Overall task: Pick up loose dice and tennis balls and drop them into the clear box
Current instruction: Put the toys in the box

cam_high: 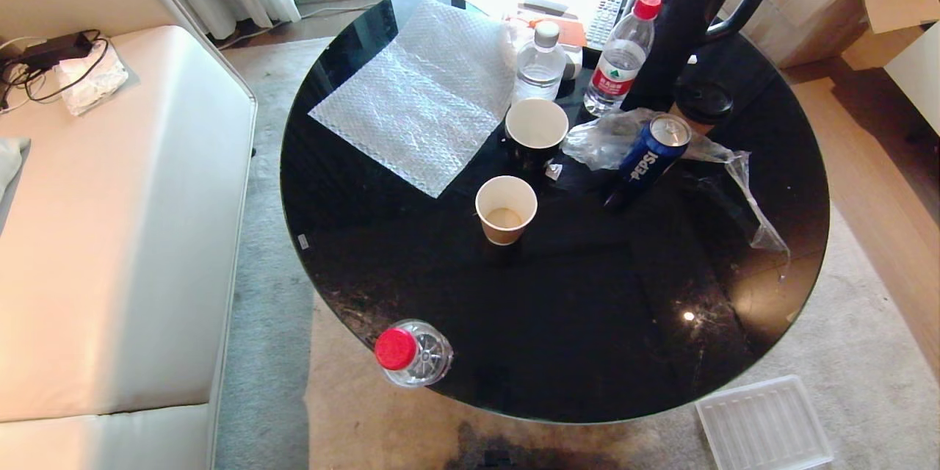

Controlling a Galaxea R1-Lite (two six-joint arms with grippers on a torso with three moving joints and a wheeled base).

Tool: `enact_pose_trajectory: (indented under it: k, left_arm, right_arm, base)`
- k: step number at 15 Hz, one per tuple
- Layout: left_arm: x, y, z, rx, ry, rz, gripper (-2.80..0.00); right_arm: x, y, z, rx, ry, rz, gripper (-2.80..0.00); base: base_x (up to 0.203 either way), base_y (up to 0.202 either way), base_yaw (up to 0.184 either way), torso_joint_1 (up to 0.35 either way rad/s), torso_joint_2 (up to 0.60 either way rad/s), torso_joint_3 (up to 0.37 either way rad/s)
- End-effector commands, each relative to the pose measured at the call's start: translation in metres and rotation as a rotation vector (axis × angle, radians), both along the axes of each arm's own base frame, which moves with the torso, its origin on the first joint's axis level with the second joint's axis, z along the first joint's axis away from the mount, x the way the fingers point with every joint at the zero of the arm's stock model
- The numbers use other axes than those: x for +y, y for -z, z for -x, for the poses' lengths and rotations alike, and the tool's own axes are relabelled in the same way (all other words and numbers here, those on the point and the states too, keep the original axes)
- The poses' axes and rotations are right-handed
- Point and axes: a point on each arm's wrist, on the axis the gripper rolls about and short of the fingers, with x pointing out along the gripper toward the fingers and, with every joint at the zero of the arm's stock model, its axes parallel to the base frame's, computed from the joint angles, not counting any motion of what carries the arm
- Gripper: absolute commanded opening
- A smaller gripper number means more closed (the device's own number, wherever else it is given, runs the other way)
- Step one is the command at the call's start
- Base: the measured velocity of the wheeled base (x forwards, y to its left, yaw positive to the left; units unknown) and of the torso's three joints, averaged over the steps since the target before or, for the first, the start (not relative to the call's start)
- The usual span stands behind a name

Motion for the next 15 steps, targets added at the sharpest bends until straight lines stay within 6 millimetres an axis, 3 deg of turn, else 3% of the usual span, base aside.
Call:
enact_pose_trajectory:
  k: [1, 11, 15]
  left_arm:
    - [0.0, 0.0003, 0.0, 0.003, 0.0, 0.0, -2.8]
    - [0.0, 0.0003, 0.0, 0.003, 0.0, 0.003, -2.8]
    - [0.0, 0.0005, 0.0, 0.005, 0.0, 0.003, -2.8]
  right_arm:
    - [0.0, -0.0001, -0.0001, 0.001, 0.0, 0.001, -2.8]
    - [0.0001, 0.0004, -0.0004, 0.001, -0.003, 0.002, -2.8]
    - [0.0, 0.0004, -0.0005, 0.002, 0.002, -0.002, -2.8]
  base:
    - [0.0, 0.0, 0.0, 0.0, 0.0, 0.0]
    - [0.0, 0.0, 0.0, 0.0, 0.0, 0.0]
    - [-0.147, 0.0, -0.001, 0.0, 0.0, 0.001]
